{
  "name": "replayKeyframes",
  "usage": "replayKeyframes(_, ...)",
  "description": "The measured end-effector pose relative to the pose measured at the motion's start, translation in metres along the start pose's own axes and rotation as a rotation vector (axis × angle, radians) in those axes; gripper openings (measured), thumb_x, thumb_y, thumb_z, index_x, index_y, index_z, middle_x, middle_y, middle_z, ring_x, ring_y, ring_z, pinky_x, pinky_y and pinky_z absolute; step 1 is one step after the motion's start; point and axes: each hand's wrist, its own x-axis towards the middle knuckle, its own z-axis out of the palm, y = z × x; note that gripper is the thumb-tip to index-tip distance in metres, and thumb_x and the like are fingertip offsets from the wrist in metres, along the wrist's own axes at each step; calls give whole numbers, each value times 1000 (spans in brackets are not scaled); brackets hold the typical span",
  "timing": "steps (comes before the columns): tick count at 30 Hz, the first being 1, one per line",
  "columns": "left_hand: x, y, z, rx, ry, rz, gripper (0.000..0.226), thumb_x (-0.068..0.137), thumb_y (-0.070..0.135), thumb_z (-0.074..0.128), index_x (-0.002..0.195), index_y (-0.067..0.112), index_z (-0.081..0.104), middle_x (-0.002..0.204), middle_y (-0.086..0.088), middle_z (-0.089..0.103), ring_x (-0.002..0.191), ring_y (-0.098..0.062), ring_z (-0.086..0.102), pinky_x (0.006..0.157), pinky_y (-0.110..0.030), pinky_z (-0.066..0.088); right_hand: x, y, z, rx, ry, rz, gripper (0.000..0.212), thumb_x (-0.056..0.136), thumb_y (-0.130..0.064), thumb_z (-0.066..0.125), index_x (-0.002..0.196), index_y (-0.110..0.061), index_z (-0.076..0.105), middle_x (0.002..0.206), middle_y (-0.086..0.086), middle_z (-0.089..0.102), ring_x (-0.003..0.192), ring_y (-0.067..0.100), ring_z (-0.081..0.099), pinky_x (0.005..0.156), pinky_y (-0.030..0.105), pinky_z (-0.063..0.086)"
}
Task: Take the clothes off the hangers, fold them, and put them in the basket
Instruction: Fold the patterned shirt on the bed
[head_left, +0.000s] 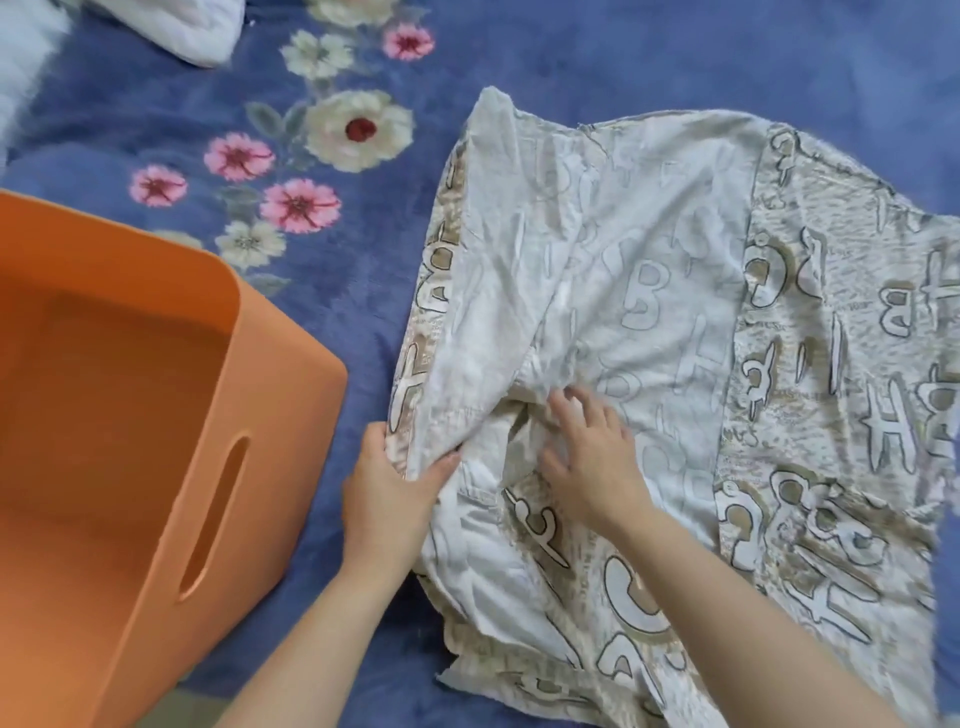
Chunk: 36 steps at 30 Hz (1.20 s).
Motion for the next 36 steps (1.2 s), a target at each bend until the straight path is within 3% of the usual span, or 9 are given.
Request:
replayKeyframes(7, -17, 40, -22, 17, 70, 48, 28, 78, 42, 64, 93, 20, 61, 81, 12, 64, 84, -18, 60, 70, -31, 40, 4, -11, -4, -339, -255, -181, 64, 94, -33, 43, 151, -42, 17, 164, -4, -4, 146, 30, 7, 112, 53, 20)
replayKeyframes(10, -32, 78, -8, -83, 45, 244, 33, 74, 29, 57, 106, 27, 66, 87, 12, 70, 81, -7, 61, 69, -21, 45, 13, -3, -21, 357, -266, 38, 39, 93, -21, 49, 127, -37, 60, 150, -2, 40, 133, 25, 36, 106, 43, 36)
replayKeyframes(13, -48, 108, 35, -7, -356, 385, 58, 81, 24, 60, 137, 32, 51, 122, 5, 66, 104, -9, 59, 88, -15, 41, 19, 20, -59, 1248, -21, 463, 24, 94, -11, 46, 94, -14, 69, 84, 2, 72, 77, 19, 64, 63, 23, 50)
replayKeyframes(17, -88, 105, 98, 477, -999, 533, 61, 85, 34, 56, 144, 27, 41, 125, -1, 62, 106, -20, 59, 94, -31, 49, 6, 84, -102, 1441, 128, 615, 31, 97, -33, 45, 97, -8, 65, 75, 3, 67, 63, 17, 61, 62, 29, 48)
replayKeyframes(23, -107, 34, 93, 427, -320, 577, 46, 76, 49, 50, 115, 26, 55, 108, 8, 51, 105, -14, 45, 89, -37, 47, -7, 116, -81, 743, -116, 618, 61, 73, -44, 77, 110, 0, 58, 95, 5, 60, 83, 18, 58, 80, 38, 51)
replayKeyframes(25, -108, 5, 80, 614, -168, 520, 57, 66, 57, 57, 113, 26, 53, 107, 6, 47, 103, -17, 43, 88, -38, 44, -9, 108, -71, 688, -127, 633, 33, 79, -25, 74, 95, -1, 57, 73, 4, 49, 66, 18, 50, 66, 36, 48)
replayKeyframes(30, -109, -21, 61, 803, -407, 213, 34, 83, 42, 63, 110, 31, 45, 99, 9, 47, 103, -18, 49, 106, -42, 32, -21, 97, -64, 710, -211, 649, 12, 81, 4, 57, 79, -4, 50, 75, 12, 51, 70, 27, 56, 76, 52, 56)
replayKeyframes(33, -118, -1, 63, 691, -494, 198, 12, 84, 17, 52, 90, 24, 43, 87, 4, 53, 83, -25, 50, 73, -37, 43, -27, 103, -79, 897, -110, 639, 14, 88, 12, 48, 89, -1, 53, 85, 13, 52, 70, 23, 56, 57, 31, 53)
replayKeyframes(36, -133, 28, 69, 788, -563, 304, 13, 80, 17, 51, 89, 23, 45, 86, 1, 54, 83, -27, 52, 62, -34, 37, -33, 114, -92, 938, 183, 610, 20, 88, 11, 49, 83, -6, 57, 88, 12, 59, 67, 20, 54, 65, 33, 48)
